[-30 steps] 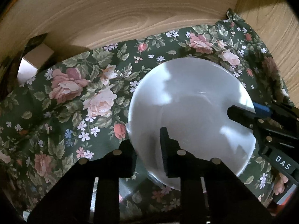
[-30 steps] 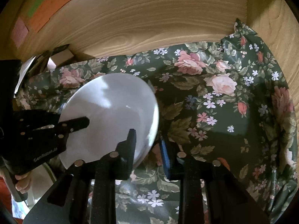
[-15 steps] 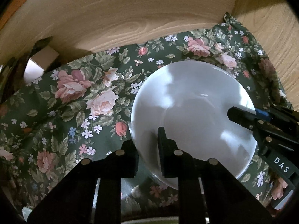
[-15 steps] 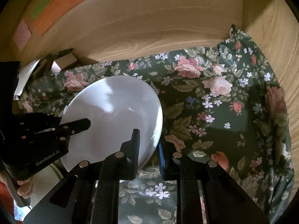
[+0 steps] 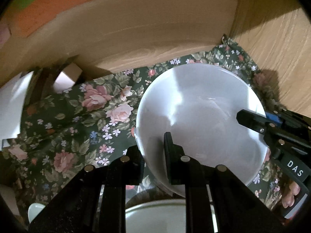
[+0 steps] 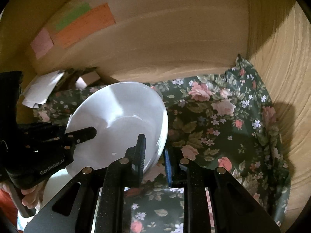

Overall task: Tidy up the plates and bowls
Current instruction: 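Lift the spotted white bowl off the cloth with both grippers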

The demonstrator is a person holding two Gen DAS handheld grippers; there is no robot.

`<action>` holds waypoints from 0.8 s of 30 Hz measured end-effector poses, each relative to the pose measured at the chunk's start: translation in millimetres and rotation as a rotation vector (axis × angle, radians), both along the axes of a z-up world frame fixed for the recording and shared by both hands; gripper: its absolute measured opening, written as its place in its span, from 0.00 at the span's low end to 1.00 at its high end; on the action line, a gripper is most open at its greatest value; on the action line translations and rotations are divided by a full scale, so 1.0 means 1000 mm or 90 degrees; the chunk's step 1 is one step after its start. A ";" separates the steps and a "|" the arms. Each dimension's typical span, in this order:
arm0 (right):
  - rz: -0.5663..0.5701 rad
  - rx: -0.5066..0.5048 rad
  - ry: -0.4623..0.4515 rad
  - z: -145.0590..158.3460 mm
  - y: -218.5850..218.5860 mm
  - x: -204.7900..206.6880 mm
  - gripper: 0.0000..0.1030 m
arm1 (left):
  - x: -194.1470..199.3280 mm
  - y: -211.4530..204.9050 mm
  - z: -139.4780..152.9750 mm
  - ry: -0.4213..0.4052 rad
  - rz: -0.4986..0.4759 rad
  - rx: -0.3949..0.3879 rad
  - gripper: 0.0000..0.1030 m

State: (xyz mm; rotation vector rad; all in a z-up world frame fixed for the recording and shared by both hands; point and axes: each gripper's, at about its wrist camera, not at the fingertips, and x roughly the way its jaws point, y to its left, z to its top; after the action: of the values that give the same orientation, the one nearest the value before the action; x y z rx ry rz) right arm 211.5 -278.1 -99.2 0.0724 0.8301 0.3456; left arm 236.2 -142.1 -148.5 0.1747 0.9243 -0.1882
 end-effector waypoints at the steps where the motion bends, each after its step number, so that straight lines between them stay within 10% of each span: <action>1: 0.001 0.000 -0.004 0.002 0.001 -0.003 0.16 | -0.005 0.003 0.004 -0.005 0.002 -0.004 0.17; 24: 0.045 -0.002 -0.058 0.027 0.062 -0.055 0.16 | -0.083 0.068 0.031 -0.076 0.039 -0.034 0.17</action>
State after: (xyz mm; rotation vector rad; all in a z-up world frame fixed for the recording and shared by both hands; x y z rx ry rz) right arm 157.0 -216.1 -72.4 0.0242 0.7444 0.4108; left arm 153.4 -74.4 -117.0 0.1072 0.8041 -0.1431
